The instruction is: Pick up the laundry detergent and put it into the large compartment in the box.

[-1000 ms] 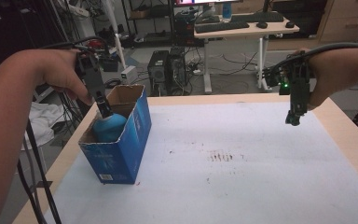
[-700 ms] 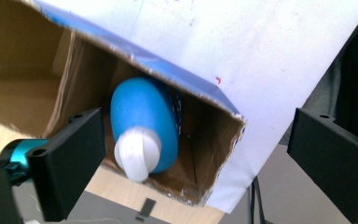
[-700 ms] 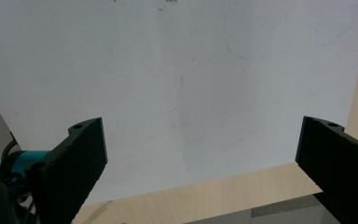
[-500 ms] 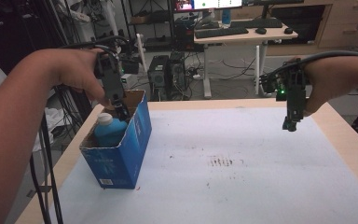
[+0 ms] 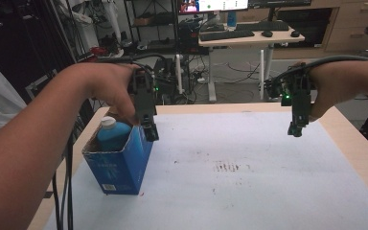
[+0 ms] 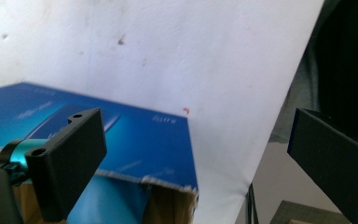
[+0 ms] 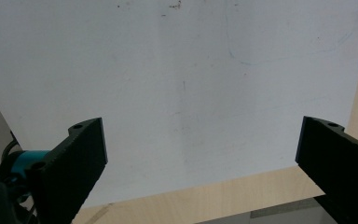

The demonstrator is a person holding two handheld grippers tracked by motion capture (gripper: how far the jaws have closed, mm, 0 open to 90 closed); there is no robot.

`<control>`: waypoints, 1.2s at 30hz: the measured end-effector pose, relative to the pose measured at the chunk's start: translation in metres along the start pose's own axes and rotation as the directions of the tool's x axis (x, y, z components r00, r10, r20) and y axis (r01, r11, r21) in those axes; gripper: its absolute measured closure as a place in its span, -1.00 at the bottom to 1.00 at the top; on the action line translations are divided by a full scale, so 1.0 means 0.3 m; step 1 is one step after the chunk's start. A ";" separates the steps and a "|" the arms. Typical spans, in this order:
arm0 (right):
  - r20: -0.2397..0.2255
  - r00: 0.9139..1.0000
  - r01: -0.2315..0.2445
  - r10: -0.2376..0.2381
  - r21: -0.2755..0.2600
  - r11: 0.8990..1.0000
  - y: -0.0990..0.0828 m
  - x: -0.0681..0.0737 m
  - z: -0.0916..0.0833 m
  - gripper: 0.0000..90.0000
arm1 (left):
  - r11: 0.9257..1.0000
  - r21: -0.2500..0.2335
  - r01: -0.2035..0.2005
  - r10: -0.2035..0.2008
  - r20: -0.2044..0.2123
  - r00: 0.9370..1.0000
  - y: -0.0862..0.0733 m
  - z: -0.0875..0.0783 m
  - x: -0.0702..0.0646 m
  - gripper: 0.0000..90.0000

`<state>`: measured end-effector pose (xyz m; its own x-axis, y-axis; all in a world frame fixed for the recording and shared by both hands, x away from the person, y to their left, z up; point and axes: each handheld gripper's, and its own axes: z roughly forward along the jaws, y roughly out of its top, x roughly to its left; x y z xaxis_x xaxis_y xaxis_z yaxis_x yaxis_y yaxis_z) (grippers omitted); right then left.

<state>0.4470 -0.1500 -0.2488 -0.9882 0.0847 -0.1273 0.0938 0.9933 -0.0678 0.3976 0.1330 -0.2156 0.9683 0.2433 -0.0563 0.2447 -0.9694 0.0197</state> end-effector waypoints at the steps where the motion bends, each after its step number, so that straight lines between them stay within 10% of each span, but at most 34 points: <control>1: 0.000 1.000 -0.004 0.004 0.001 1.000 0.003 0.001 -0.001 -0.98 | 1.000 0.002 -0.012 0.012 0.003 1.000 0.009 0.006 -0.004 -0.90; 36: -0.004 1.000 -0.011 0.011 -0.011 1.000 -0.024 -0.013 -0.008 -0.98 | 0.996 0.036 -0.081 0.078 0.063 0.995 0.115 0.155 0.034 -0.90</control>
<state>0.4500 -0.1573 -0.2453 -0.9876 0.0956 -0.1245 0.1031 0.9931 -0.0553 0.4137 0.1005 -0.2619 0.9794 0.1641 -0.1174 0.1638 -0.9864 -0.0117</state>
